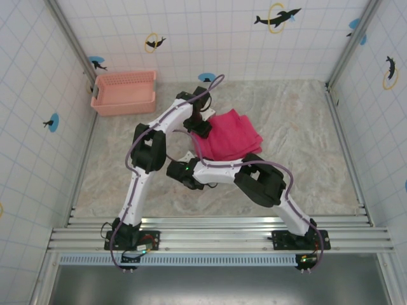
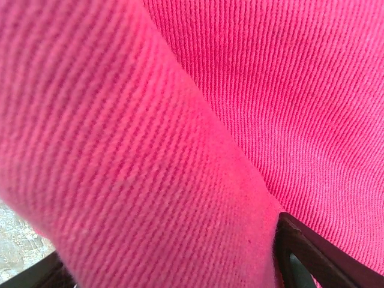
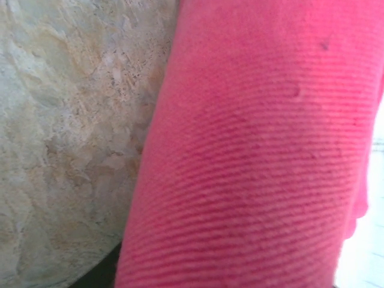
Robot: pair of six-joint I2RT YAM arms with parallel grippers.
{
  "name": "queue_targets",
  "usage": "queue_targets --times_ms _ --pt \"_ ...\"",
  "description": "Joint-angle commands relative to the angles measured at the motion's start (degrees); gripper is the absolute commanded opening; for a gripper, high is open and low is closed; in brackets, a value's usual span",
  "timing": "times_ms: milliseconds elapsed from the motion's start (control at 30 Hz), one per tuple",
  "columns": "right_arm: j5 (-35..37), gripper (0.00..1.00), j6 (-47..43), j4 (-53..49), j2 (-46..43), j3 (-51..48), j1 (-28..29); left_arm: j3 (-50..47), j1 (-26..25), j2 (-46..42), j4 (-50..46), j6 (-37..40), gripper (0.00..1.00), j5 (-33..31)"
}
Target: Roll up the long pants
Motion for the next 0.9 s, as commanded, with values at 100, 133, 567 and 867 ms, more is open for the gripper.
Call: queue_targets --times_ms 100,133,567,867 --pt "-15.84 0.27 -4.57 6.49 -4.53 -7.35 -3.18 -2.81 1.06 0.35 -4.13 2.8 0.74 1.75" --pt "-19.28 0.26 -5.82 8.23 -5.65 -8.8 -3.74 -3.12 1.58 -0.69 -4.13 2.64 0.75 2.17" --pt "-61.51 0.23 2.94 36.92 -24.66 -31.99 -19.11 -9.45 7.61 -21.28 0.14 -0.12 0.97 -1.65" --pt "-88.92 0.24 22.49 50.25 -18.79 -30.15 -24.21 -24.15 7.58 -27.38 6.28 -0.71 0.97 0.36"
